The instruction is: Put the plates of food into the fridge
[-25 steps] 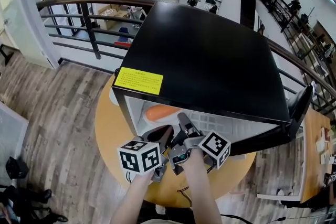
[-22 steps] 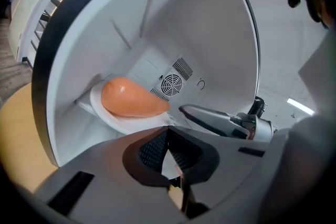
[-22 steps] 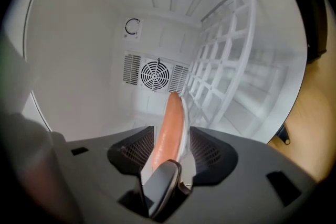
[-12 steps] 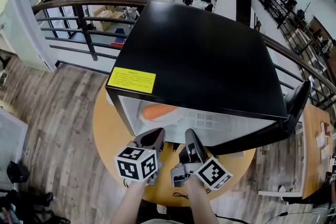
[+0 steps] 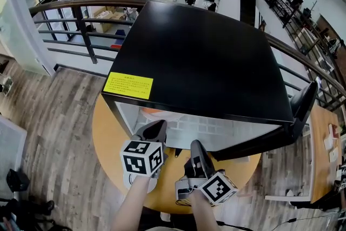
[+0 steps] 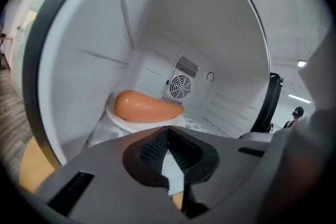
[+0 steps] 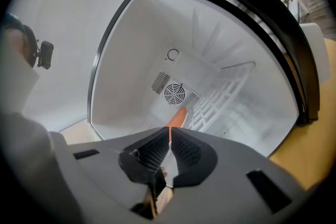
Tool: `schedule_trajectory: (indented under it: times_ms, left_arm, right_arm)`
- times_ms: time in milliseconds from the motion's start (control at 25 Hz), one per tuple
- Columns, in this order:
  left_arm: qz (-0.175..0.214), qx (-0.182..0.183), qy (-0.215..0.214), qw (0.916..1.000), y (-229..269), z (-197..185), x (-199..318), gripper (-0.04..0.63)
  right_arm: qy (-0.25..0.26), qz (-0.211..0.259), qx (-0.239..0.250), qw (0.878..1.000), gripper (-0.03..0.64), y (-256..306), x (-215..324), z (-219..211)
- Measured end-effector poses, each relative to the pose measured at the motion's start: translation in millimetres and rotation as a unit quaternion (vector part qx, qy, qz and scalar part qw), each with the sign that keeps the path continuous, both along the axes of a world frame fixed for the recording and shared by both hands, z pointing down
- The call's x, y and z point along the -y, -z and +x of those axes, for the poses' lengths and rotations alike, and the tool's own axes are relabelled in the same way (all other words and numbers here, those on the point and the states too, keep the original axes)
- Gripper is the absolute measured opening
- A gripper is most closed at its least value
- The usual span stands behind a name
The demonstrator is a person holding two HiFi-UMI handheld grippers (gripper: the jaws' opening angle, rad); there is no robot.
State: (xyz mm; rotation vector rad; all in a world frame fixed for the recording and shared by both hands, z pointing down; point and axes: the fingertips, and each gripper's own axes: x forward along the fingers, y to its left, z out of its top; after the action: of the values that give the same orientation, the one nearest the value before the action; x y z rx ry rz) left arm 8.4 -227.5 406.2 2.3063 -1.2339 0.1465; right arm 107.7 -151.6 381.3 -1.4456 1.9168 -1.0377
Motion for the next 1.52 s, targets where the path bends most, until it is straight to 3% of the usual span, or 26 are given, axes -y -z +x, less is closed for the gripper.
schedule_trajectory:
  times_ms: [240, 360, 520, 640, 800, 1240, 1360, 1520]
  left_arm:
    - [0.020, 0.007, -0.005, 0.9998, 7, -1, 0, 0.006]
    - [0.072, 0.018, -0.009, 0.9972, 23, -3, -30, 0.006]
    - [0.160, 0.060, 0.003, 0.9854, 49, -14, -75, 0.006]
    - [0.190, 0.062, 0.019, 0.9796, 62, -23, -105, 0.006]
    - [0.197, 0.065, 0.041, 0.9774, 66, -33, -131, 0.006]
    - [0.208, 0.088, 0.078, 0.9711, 81, -39, -156, 0.006]
    - [0.229, 0.086, 0.096, 0.9648, 92, -39, -160, 0.006]
    - [0.229, 0.085, 0.105, 0.9641, 96, -37, -165, 0.006]
  right_arm:
    - [-0.018, 0.019, -0.019, 0.999, 0.023, 10, -6, 6]
    - [-0.018, 0.052, -0.041, 0.998, 0.023, 26, -13, 5]
    - [-0.026, 0.101, -0.104, 0.989, 0.023, 44, -29, 1]
    - [-0.040, 0.115, -0.164, 0.979, 0.023, 46, -45, -2]
    - [-0.037, 0.110, -0.197, 0.974, 0.023, 37, -63, -11]
    - [-0.014, 0.121, -0.190, 0.974, 0.023, 41, -81, -8]
    - [-0.011, 0.129, -0.190, 0.973, 0.023, 45, -84, -6]
    - [-0.005, 0.138, -0.197, 0.971, 0.023, 50, -87, -6]
